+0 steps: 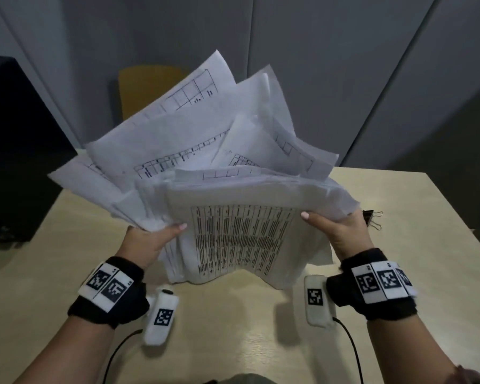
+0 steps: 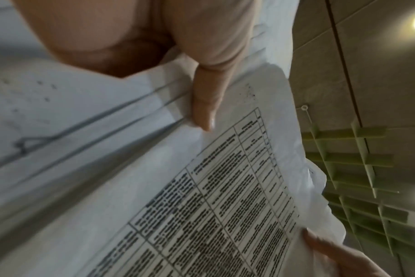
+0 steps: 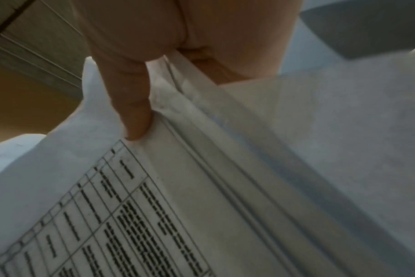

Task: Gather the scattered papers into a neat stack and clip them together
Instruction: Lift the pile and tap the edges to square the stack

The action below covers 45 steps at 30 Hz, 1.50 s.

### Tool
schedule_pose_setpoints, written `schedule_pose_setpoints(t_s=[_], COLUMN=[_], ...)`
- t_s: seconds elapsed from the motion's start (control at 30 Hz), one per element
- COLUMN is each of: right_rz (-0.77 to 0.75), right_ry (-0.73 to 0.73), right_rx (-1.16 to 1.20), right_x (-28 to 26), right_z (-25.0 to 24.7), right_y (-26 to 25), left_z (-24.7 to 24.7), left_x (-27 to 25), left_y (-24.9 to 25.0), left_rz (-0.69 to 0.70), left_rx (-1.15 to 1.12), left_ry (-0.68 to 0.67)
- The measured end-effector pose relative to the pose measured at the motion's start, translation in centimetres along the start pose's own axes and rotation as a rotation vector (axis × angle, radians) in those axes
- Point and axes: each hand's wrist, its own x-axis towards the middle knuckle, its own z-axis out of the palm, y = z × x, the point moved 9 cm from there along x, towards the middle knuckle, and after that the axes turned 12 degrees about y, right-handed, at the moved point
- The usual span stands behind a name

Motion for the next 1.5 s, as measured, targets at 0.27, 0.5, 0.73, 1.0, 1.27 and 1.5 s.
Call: schedule_pose_setpoints(t_s=[0.27,0.5,0.73,1.0,1.27,1.5], right_rz=[0.064,-0.49,-0.764,-0.795,-0.864,0.142], right_ry=[-0.045,0.37,0.074,-0.063,-0.081,0.522], right_rx=[0.069,-0.348,-0.681,-0.654,-0.571,-0.435], right_x=[-0.5,-1.1,-2.6,-3.7,-4.9,-1.1], right_z=[-0.5,-2.1,7.5,11.9,11.3,-5.6], right_y=[0.6,-7.8,-10.5,-10.6,-10.9,5.4], left_z=[-0.1,0.4,0.7,0.0,0.0,-0.9], left_x=[-0.2,-0.2,-0.6,-1.0,-1.5,-1.6], left_y=[-0.1,0.0,0.6,0.5,1.1,0.9], left_rz=[-0.012,-0.034,0.0,-0.039,0.005,-0.02], left_rx=[-0.142,-0.145,-0.138,-0.106,-0.057,-0.11], left_ry=[-0.101,-0.123,-0.171,-0.128,-0.114,-0.072])
